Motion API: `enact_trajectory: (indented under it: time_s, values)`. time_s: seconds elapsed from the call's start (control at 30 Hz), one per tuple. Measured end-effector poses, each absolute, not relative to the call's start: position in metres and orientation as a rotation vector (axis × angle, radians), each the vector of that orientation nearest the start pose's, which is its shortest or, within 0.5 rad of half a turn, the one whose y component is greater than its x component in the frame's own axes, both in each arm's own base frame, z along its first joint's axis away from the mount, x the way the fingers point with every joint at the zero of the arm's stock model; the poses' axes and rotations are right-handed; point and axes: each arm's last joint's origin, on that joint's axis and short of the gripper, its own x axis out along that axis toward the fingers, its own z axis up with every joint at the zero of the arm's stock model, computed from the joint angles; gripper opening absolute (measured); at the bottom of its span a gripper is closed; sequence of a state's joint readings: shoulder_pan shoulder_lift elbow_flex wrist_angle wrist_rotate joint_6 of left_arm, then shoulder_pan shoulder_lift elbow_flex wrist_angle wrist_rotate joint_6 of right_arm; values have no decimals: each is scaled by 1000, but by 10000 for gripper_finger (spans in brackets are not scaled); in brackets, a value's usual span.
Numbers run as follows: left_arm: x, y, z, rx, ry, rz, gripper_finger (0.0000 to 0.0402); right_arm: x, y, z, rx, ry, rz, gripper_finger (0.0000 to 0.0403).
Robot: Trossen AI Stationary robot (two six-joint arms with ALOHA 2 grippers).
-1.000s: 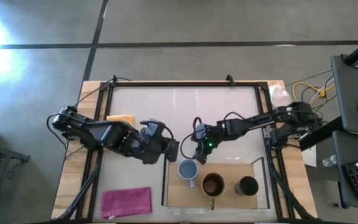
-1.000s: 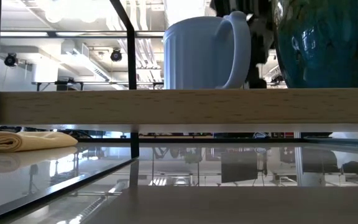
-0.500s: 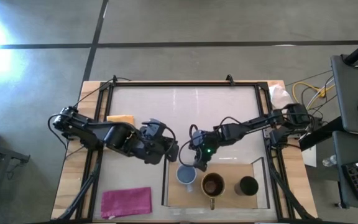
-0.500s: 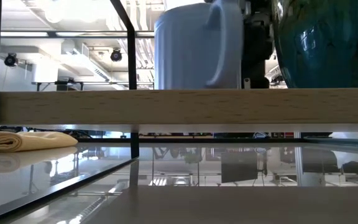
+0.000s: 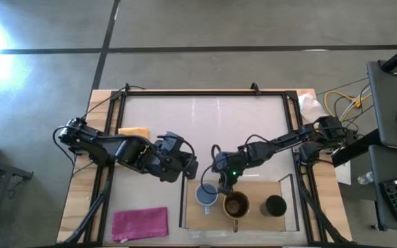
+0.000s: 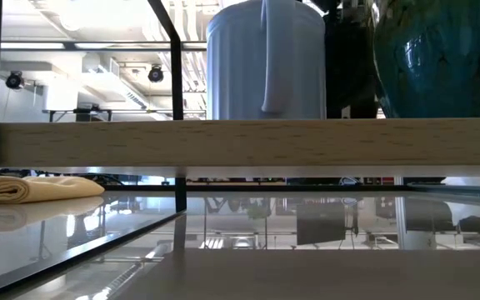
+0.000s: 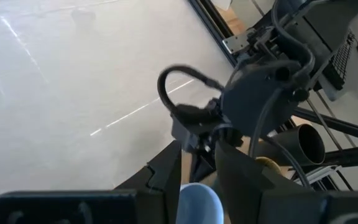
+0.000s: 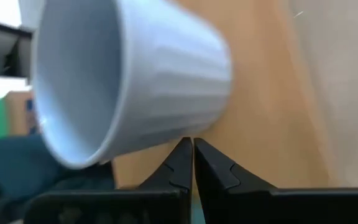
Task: Stack small to large cups/mugs on shelf
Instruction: Put the blue mug on the shelf
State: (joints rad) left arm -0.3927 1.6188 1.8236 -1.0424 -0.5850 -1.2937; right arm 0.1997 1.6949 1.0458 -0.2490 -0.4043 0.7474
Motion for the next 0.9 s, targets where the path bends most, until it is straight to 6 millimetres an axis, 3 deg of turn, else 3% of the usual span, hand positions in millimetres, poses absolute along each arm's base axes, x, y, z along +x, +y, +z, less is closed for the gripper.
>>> enact_trajectory:
  time_s: [0.37,0.9]
  values:
    - [304,-109,406,-833,497,606,84,348,43,207,794,947,56,9]
    - [306,-109,394,-818,525,620,84,348,72,215,782,966,195,9]
